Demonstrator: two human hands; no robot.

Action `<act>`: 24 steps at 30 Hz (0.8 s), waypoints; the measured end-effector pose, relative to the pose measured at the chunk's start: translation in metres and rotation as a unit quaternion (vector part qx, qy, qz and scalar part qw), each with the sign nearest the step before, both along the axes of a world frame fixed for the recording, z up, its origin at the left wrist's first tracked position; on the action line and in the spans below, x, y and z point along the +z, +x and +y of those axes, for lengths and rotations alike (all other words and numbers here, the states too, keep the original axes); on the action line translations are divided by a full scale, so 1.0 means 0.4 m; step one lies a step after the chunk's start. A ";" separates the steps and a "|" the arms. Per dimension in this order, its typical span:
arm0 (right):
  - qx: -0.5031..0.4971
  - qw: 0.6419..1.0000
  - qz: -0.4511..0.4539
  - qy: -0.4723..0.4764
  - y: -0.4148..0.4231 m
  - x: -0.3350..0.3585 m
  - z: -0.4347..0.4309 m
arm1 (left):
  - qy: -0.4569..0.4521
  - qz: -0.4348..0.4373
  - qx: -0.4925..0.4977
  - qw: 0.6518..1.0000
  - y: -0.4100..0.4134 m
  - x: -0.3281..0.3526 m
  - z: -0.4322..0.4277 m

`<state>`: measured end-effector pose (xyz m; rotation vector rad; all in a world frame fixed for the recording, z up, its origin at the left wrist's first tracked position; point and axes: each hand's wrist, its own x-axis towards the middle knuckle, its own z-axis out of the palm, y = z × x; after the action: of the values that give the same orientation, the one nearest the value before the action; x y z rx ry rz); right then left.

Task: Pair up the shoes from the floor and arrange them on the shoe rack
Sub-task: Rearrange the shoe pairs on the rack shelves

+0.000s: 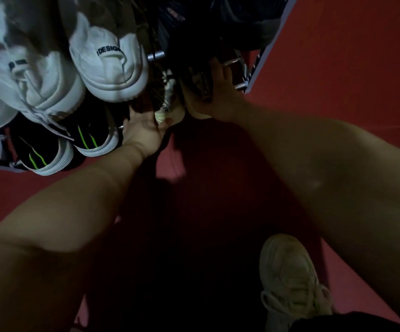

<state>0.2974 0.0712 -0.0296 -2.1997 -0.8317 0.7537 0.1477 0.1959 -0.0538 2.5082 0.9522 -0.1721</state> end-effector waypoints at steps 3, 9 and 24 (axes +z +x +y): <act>0.017 0.999 -0.032 -0.023 0.018 0.000 0.036 | -0.014 0.015 -0.004 1.000 -0.001 -0.010 -0.001; 0.050 0.993 -0.062 -0.089 0.022 -0.018 0.010 | -0.024 0.042 -0.001 0.999 0.000 0.003 -0.001; -0.083 0.979 -0.088 -0.161 -0.019 -0.084 -0.027 | -0.039 0.009 0.019 0.999 0.006 0.014 -0.006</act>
<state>0.2897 0.0603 -0.0631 -2.6191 -0.6334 0.6542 0.1502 0.1935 -0.0481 2.4195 0.9796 -0.2167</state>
